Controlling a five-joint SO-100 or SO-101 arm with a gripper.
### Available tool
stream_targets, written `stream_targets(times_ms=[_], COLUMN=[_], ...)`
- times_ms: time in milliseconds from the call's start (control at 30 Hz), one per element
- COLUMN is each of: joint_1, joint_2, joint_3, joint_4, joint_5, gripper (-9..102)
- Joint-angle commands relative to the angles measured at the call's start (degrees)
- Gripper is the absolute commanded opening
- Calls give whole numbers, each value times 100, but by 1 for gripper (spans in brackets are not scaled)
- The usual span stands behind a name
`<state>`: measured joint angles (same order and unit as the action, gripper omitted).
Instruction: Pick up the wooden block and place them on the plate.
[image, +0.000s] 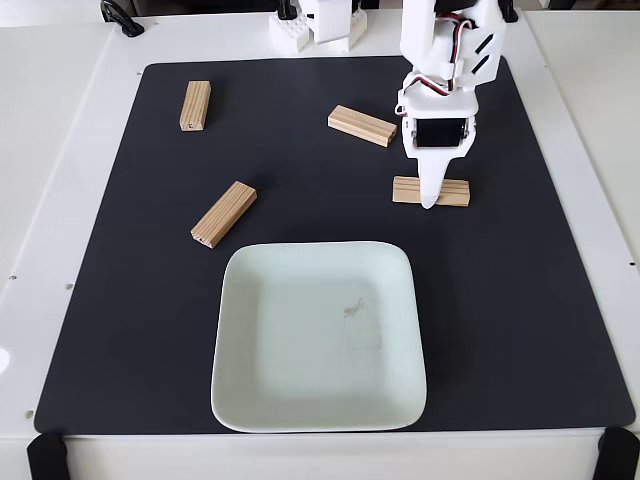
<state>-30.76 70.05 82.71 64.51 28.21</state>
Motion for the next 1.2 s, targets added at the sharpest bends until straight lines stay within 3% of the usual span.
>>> stream_targets(times_ms=[0,400,633,733,900,1167], joint_1=[-114,-316,571,1046,1521,1969], joint_2=[835,3340,4254,4271,3850,1617], joint_3=[-220,-492,-492,-598,-1336,-3850], joint_4=[-62,-88,-1617,-1881,-1318,-9], joint_5=[-62,-879,-1564,-1828,-2074,-2074], gripper=[-1,-1,-1,-1,-1,-1])
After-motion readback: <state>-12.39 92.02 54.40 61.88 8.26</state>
